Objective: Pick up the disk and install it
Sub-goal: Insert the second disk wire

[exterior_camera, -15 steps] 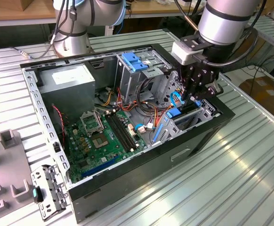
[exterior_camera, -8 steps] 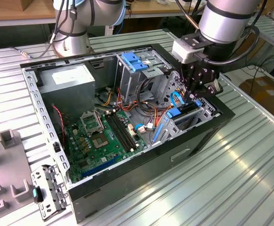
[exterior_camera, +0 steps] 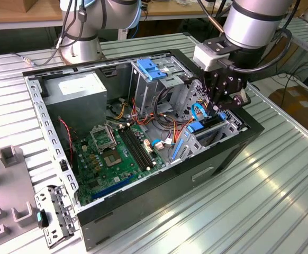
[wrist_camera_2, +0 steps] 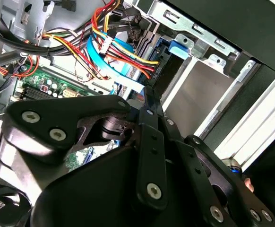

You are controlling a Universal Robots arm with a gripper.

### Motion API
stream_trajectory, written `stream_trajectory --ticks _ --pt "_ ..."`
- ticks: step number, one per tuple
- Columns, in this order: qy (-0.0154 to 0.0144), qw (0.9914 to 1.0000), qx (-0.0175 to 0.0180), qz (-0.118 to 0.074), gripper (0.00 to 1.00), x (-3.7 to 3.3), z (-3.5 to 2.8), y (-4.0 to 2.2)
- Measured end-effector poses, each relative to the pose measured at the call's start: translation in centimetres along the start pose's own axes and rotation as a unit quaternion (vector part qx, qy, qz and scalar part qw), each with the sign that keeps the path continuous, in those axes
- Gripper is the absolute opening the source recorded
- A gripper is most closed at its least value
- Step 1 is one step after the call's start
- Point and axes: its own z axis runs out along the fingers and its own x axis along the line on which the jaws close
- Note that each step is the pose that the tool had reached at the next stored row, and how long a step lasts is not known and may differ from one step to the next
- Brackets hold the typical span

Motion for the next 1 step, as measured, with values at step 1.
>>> stream_trajectory --ticks 1 --pt "0.0000 1.00000 0.0000 0.000 0.11 0.00 0.00 0.00"
